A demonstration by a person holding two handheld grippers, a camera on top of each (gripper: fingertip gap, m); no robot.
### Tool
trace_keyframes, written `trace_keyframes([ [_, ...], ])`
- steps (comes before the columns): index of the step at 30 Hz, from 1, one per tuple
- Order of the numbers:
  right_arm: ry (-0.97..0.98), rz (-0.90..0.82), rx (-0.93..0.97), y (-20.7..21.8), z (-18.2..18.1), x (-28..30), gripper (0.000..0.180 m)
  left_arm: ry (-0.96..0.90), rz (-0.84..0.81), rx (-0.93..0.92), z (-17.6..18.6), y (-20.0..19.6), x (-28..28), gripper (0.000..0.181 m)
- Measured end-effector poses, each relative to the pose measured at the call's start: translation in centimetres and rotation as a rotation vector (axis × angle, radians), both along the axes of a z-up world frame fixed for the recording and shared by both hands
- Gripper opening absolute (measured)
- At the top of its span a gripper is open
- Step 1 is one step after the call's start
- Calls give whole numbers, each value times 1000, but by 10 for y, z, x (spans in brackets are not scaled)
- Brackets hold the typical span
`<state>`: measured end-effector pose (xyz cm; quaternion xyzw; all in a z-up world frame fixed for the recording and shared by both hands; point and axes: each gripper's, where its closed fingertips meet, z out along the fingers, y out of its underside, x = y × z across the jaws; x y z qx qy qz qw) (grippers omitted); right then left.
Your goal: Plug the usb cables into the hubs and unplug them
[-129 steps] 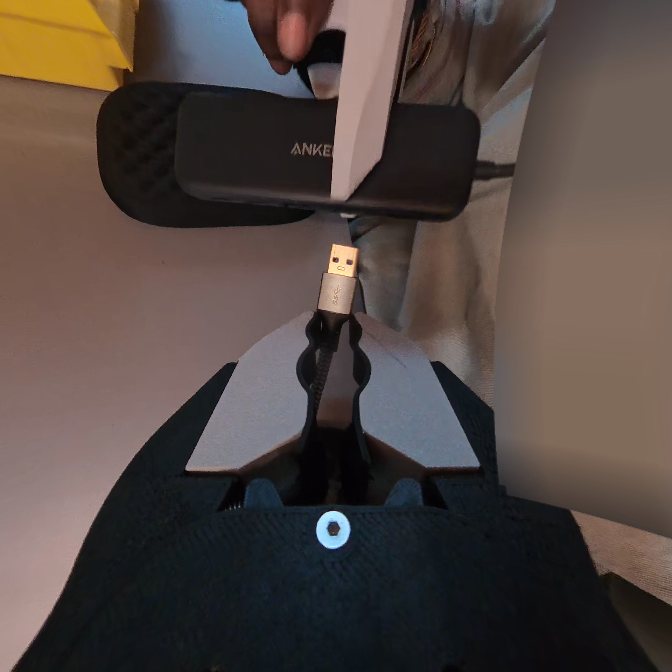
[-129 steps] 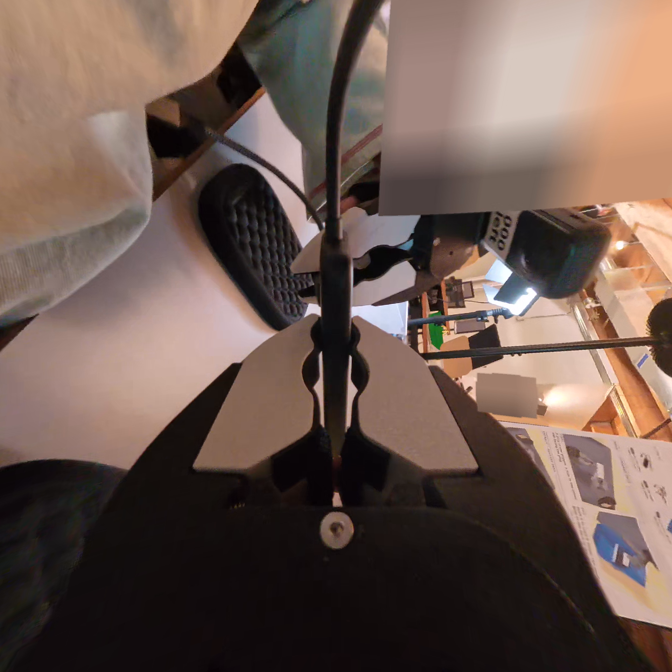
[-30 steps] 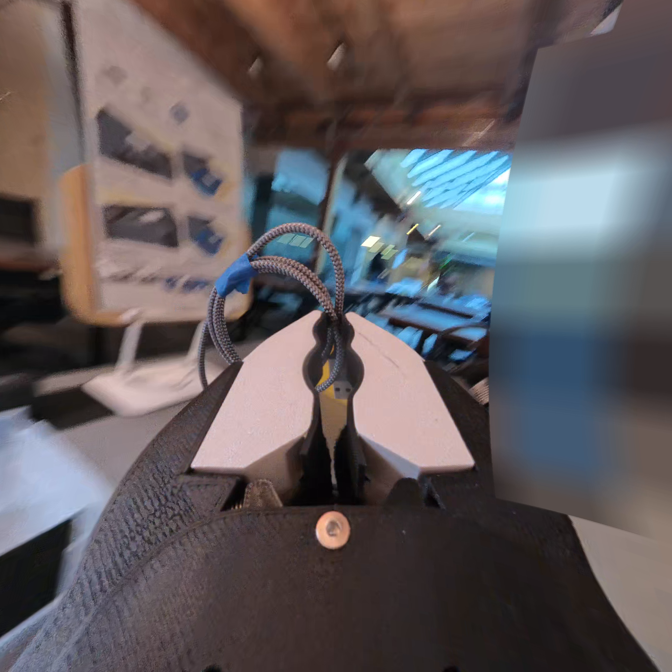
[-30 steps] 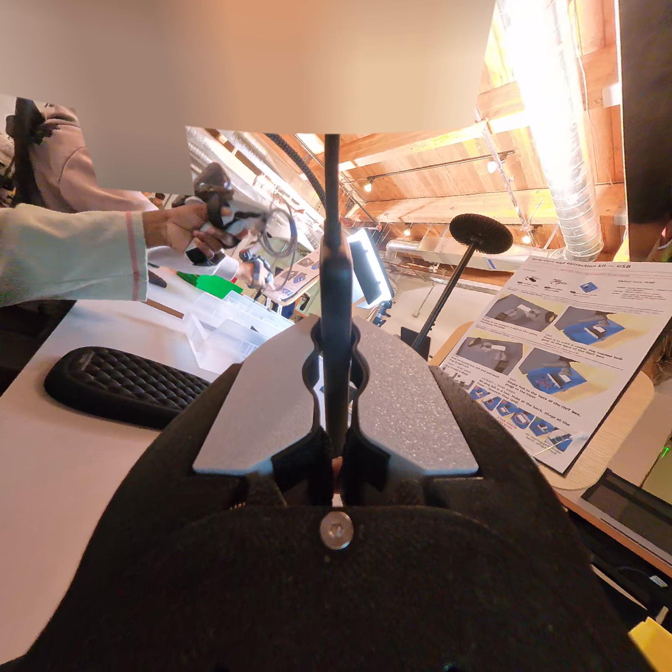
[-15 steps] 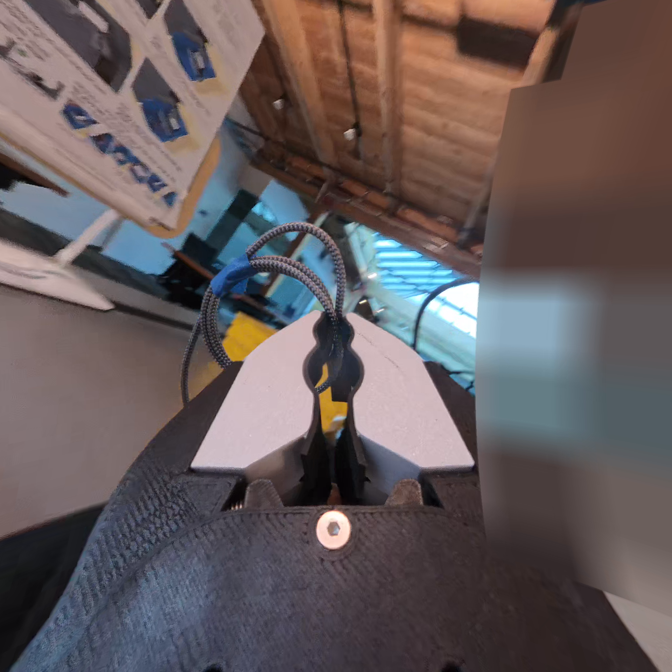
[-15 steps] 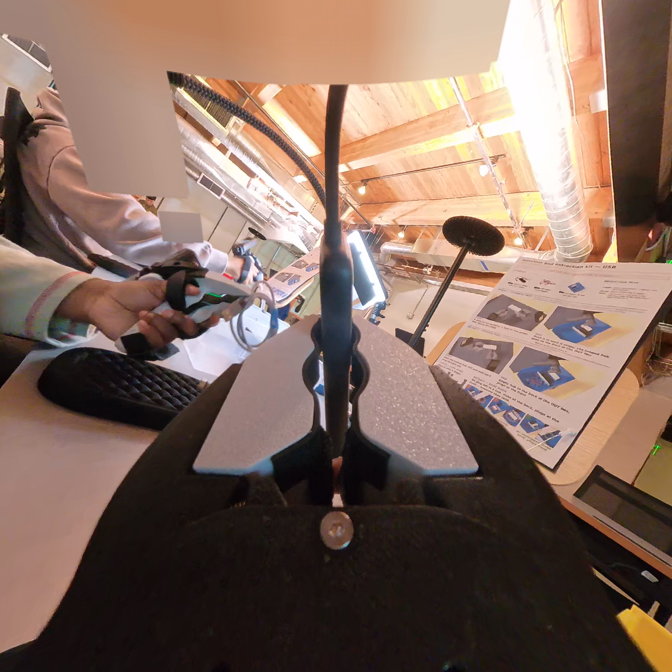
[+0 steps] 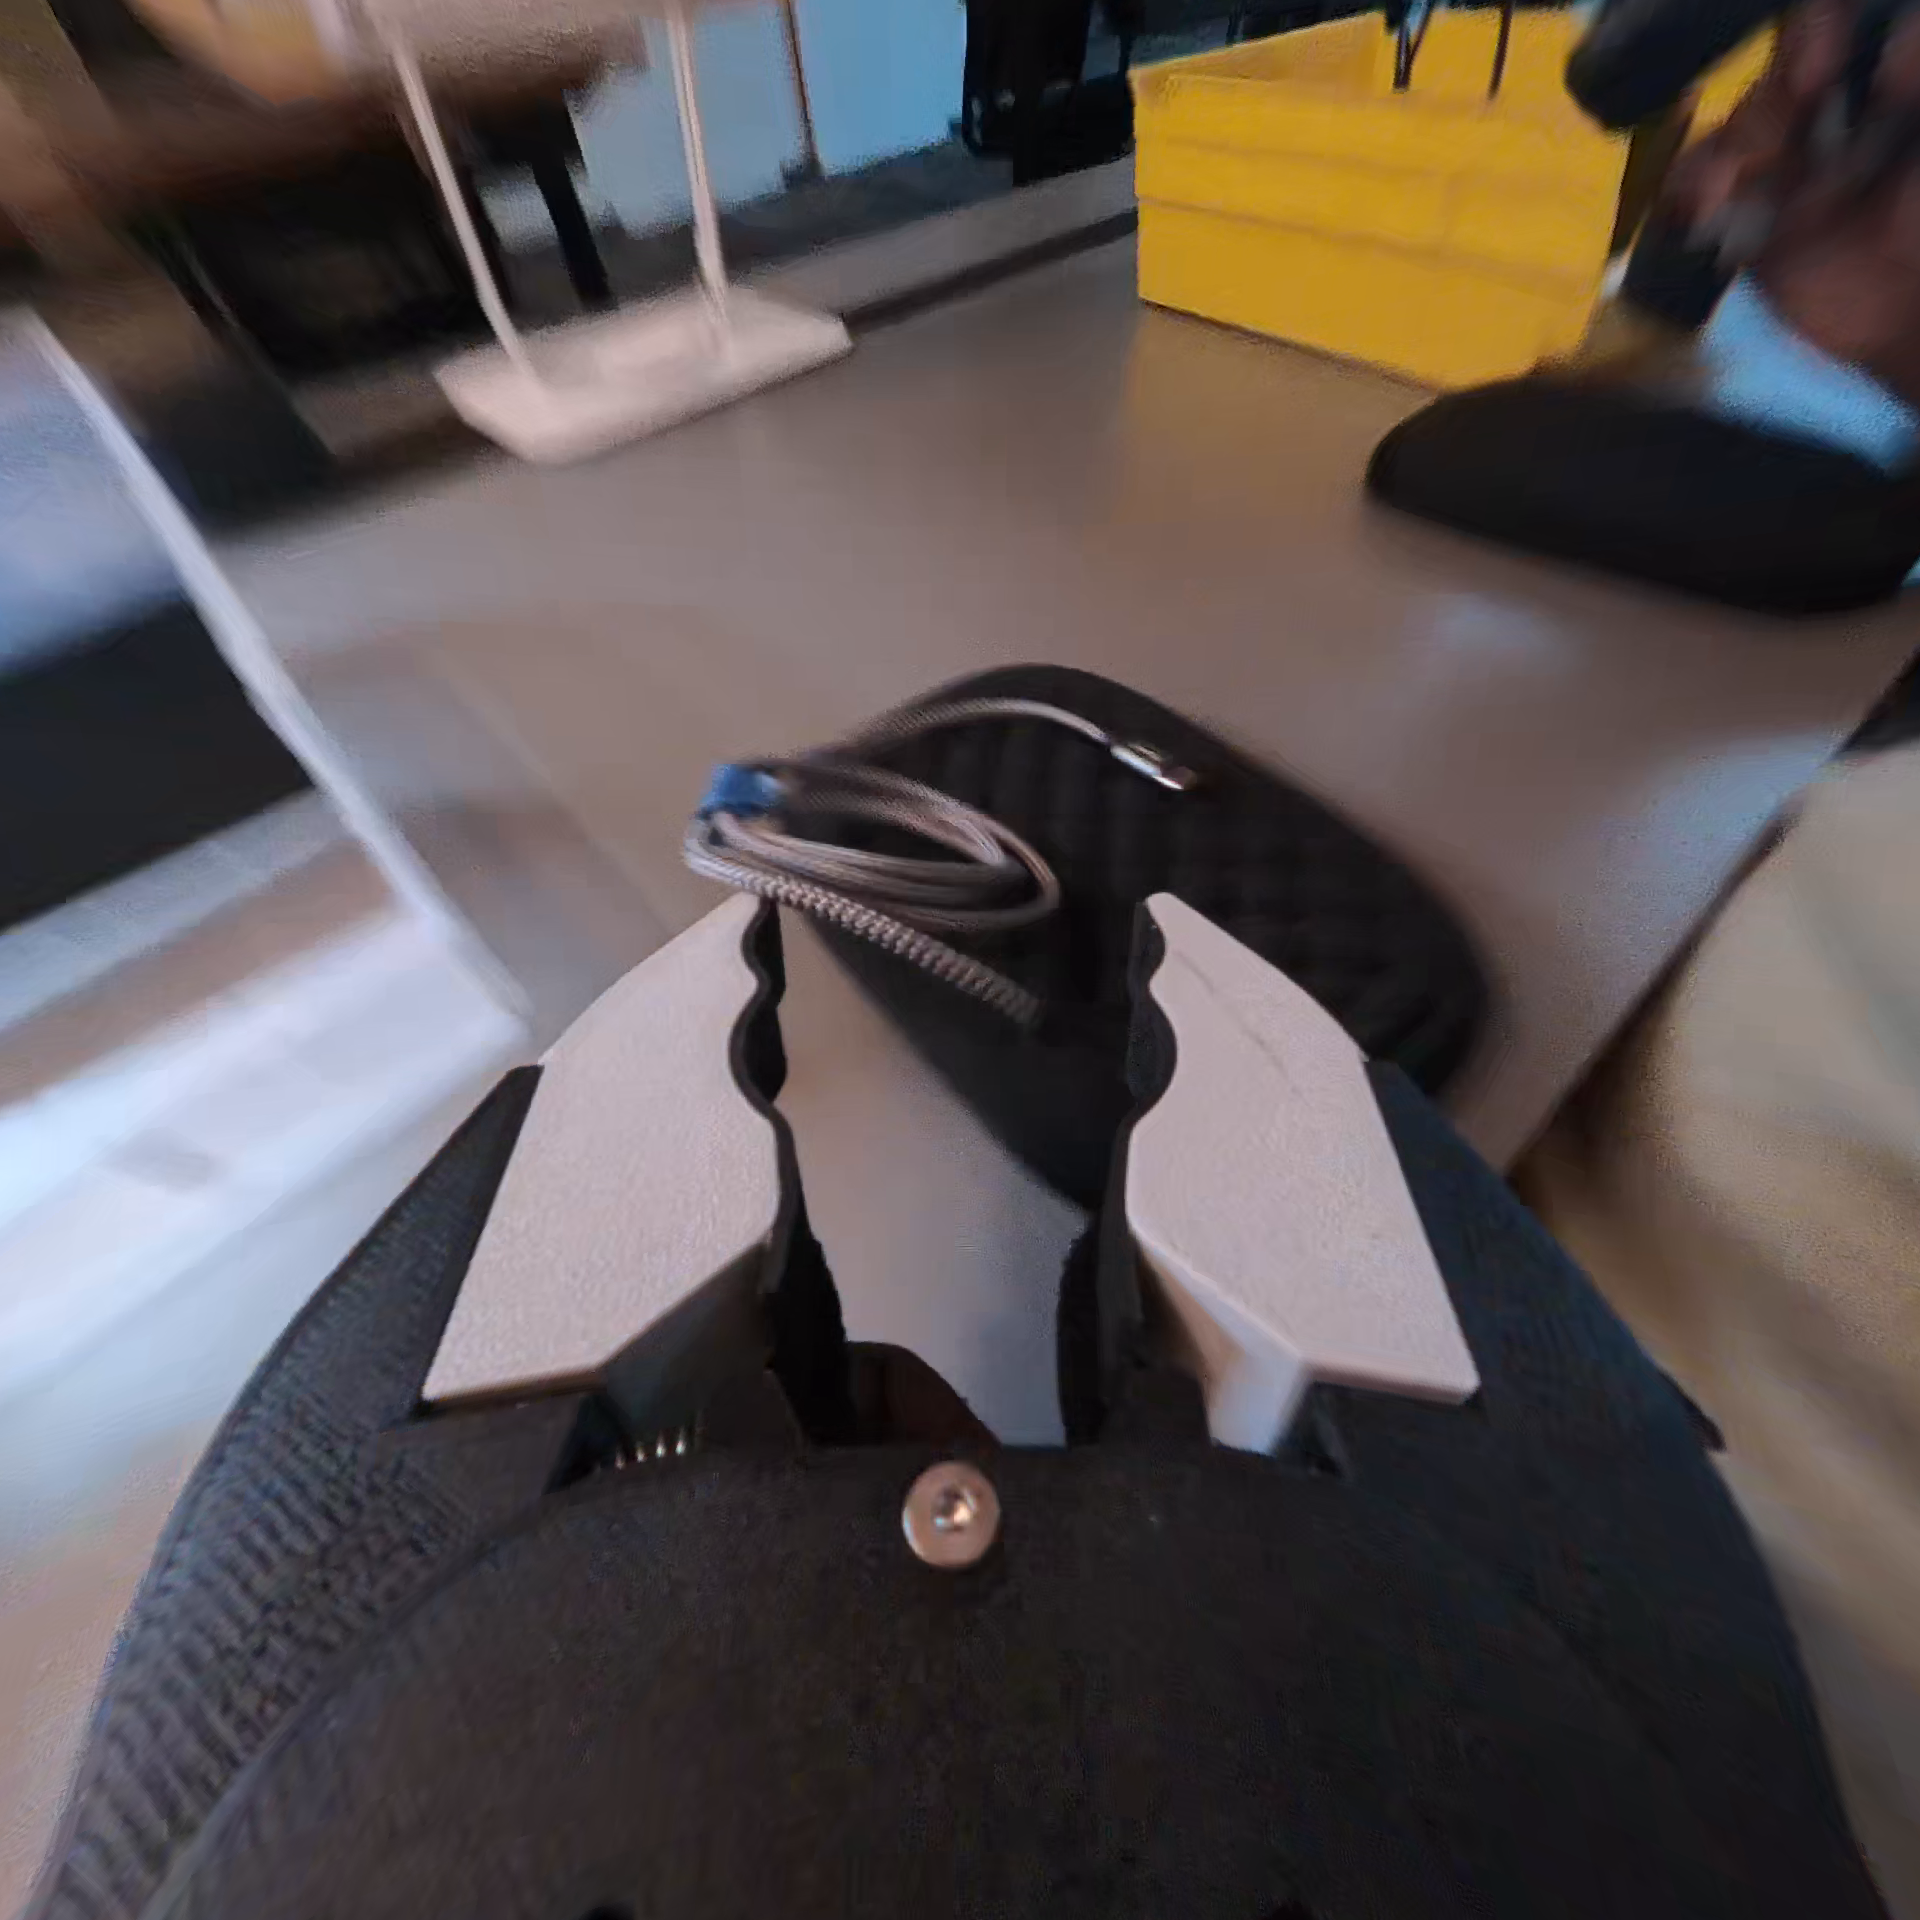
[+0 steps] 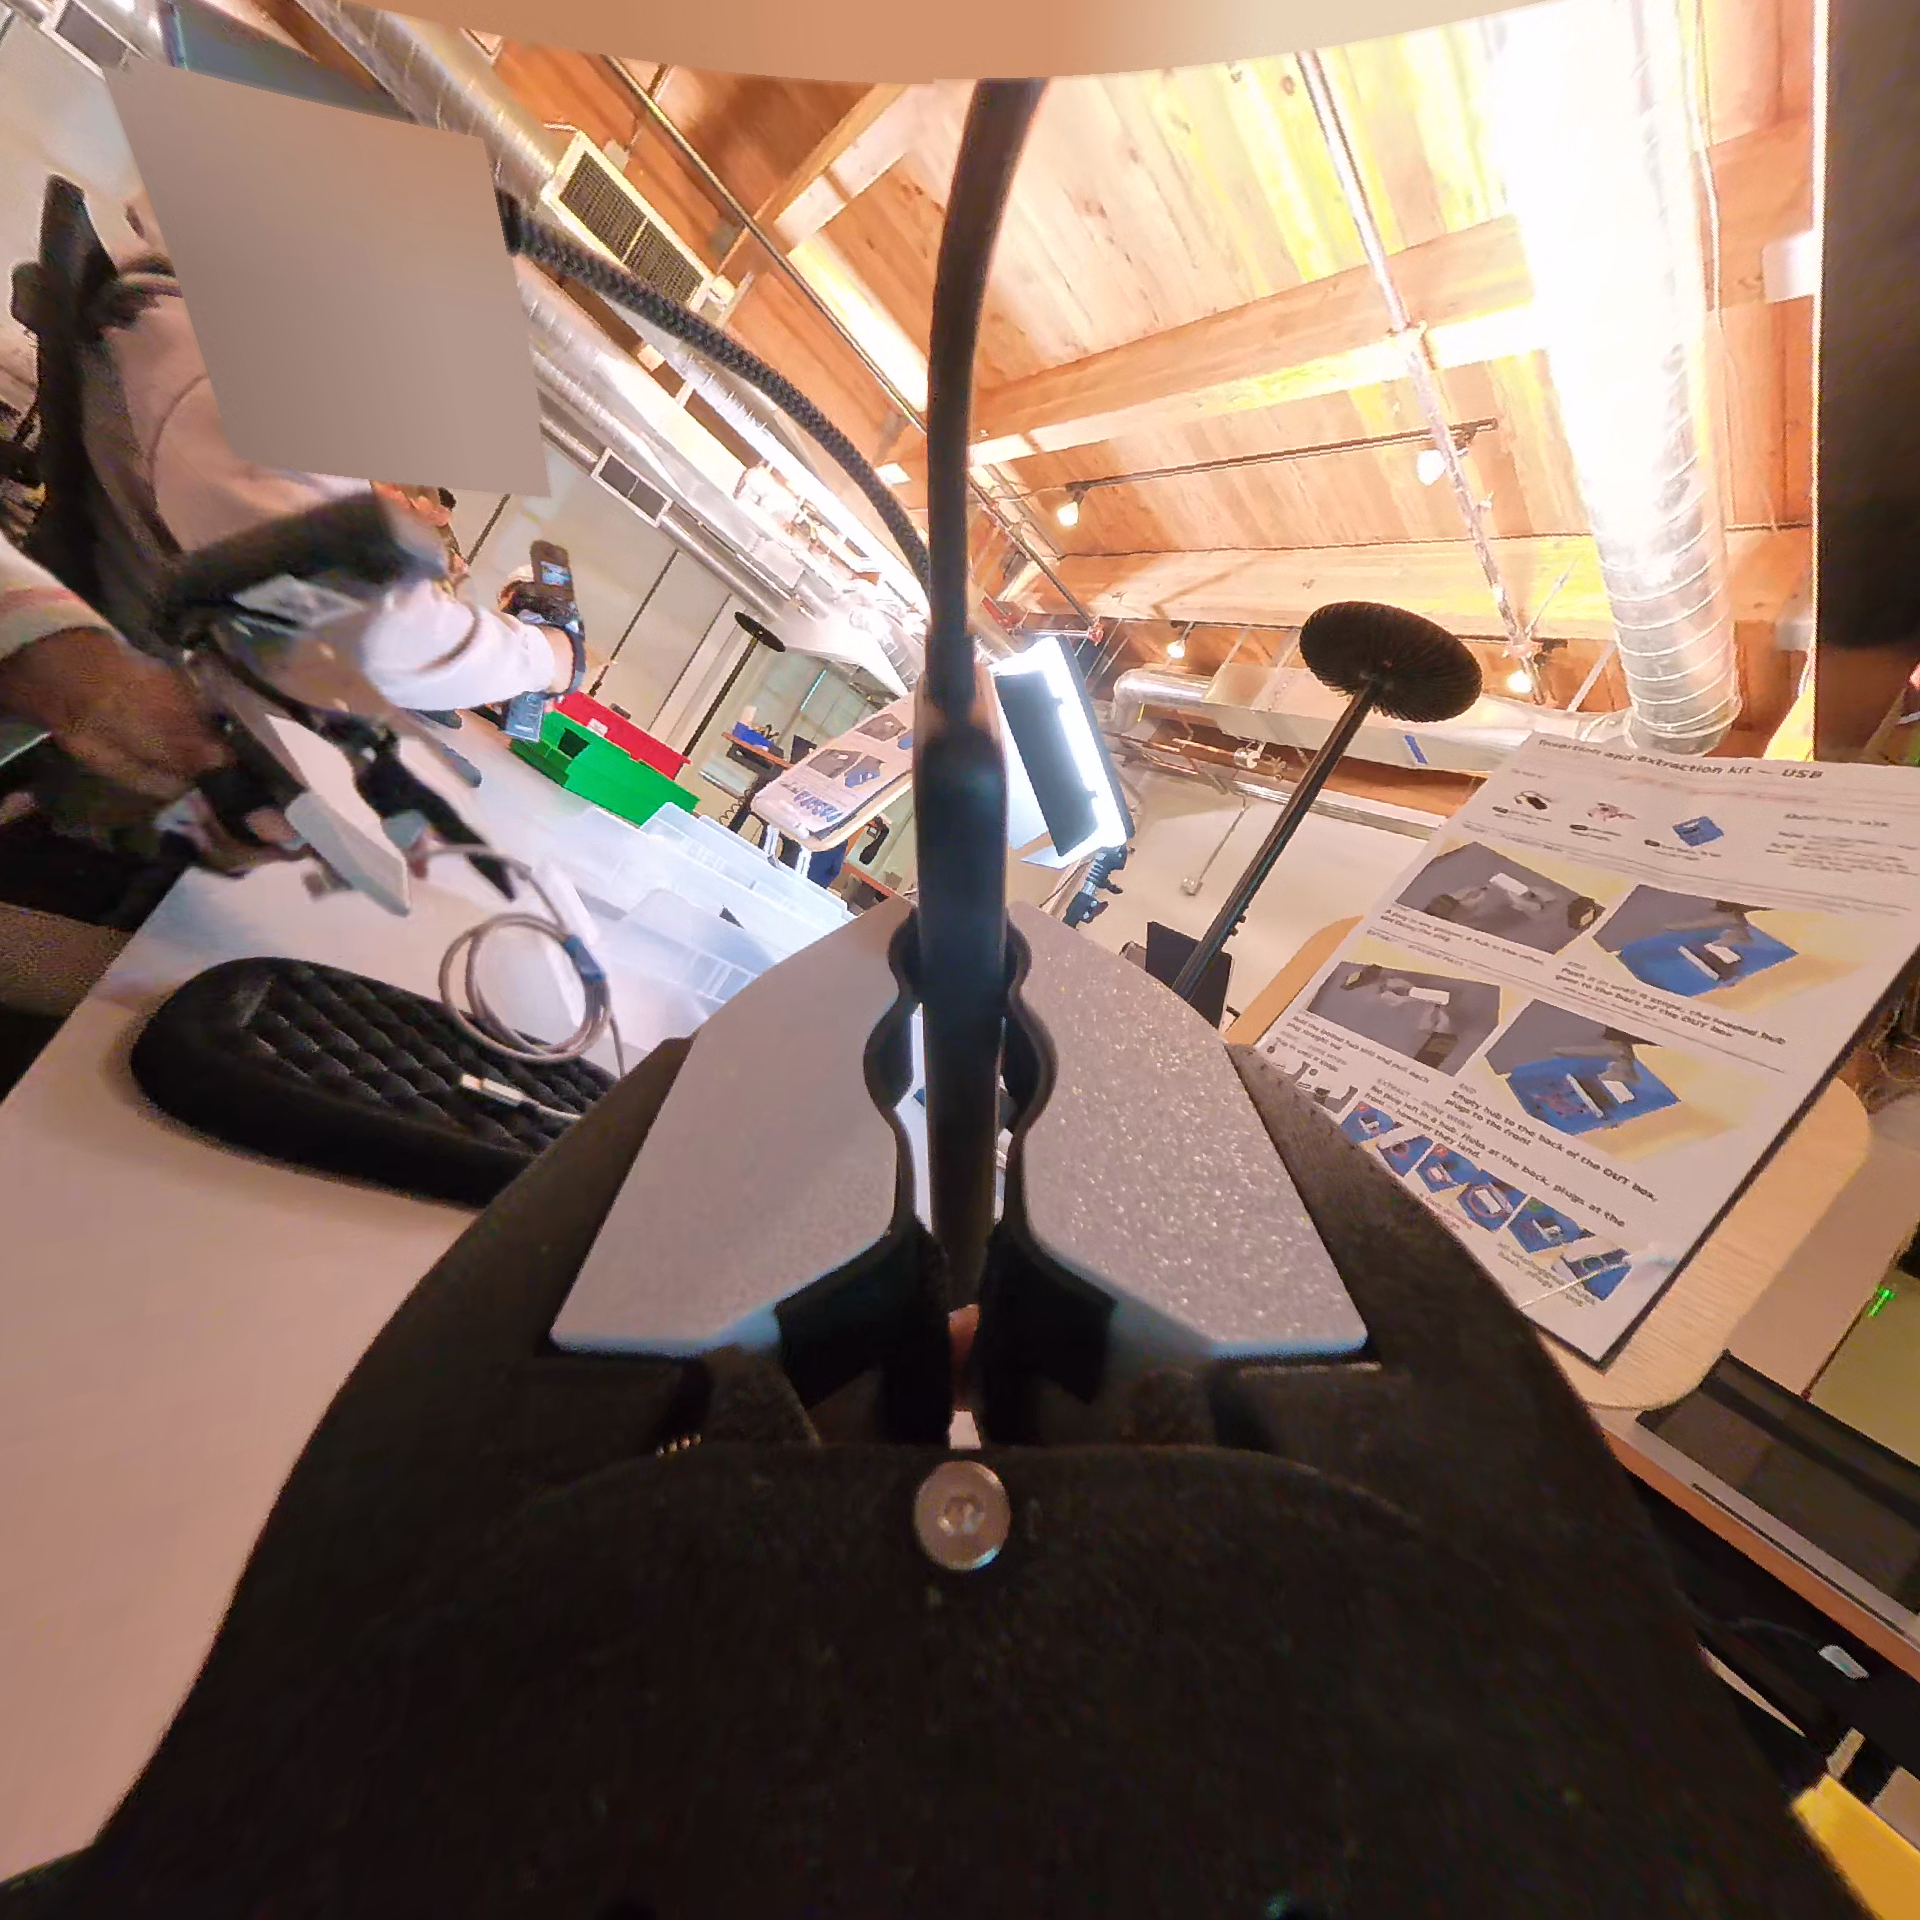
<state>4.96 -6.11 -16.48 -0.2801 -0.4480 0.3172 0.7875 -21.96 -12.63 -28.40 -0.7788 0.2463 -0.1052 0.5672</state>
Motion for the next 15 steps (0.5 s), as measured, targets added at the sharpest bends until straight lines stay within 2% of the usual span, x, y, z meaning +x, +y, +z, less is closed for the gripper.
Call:
trace_keyframes([
  [1, -2, 2, 0, 0, 0, -1, 12, 159, -46, 128, 11, -3, -3, 64],
  [2, -5, 2, -1, 0, -1, -2, 12, 318, -159, 207, 15, -9, 3, 62],
  [4, -11, 3, -6, 1, -1, -3, 12, 516, -337, 217, 11, -18, 15, 59],
  [6, -17, 2, -5, 1, -2, -5, 12, 491, -388, 161, 11, -14, 23, 54],
  [11, -24, -5, -1, 1, -3, -3, 12, 180, -423, 94, 21, -1, 43, 34],
  [15, -7, -7, -8, 2, -2, 2, 12, 177, -402, 38, 21, 5, 39, 33],
])
